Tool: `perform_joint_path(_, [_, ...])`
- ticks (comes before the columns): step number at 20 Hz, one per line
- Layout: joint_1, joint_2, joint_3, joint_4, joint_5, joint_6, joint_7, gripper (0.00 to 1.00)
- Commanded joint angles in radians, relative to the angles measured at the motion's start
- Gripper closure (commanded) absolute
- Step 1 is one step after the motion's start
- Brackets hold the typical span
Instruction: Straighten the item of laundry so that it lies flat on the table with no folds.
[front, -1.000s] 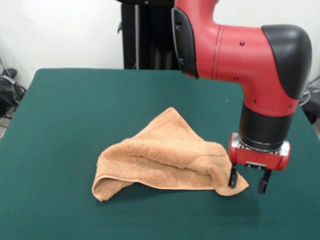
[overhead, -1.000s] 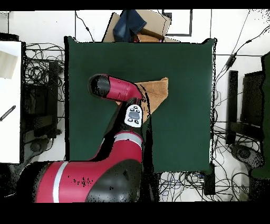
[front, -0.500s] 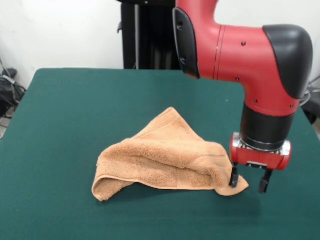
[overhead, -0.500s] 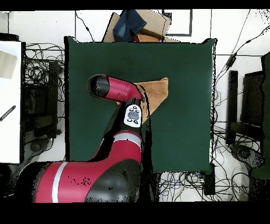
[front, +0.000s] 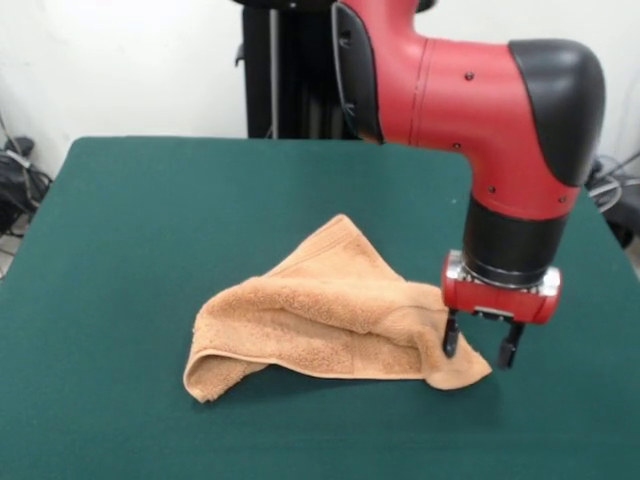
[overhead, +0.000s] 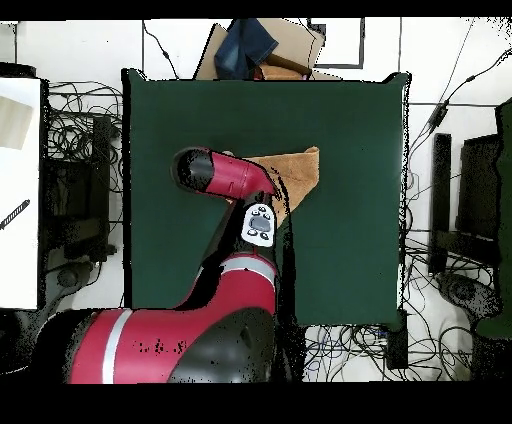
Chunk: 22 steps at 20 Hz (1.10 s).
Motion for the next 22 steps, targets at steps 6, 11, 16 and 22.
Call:
perform_joint_path(6, [-0.071,-0.020,0.085,0.164,-0.098,-0.032,0.079,0.00])
perform_joint_path(11, [-0.061,-0.022,0.073,0.152,-0.110,-0.020,0.094,0.00])
perform_joint_path(16, [-0.049,-0.027,0.060,0.143,-0.115,-0.006,0.114,0.00])
perform_joint_path(22, [-0.058,-0.054,0.057,0.169,-0.130,-0.002,0.109,0.00])
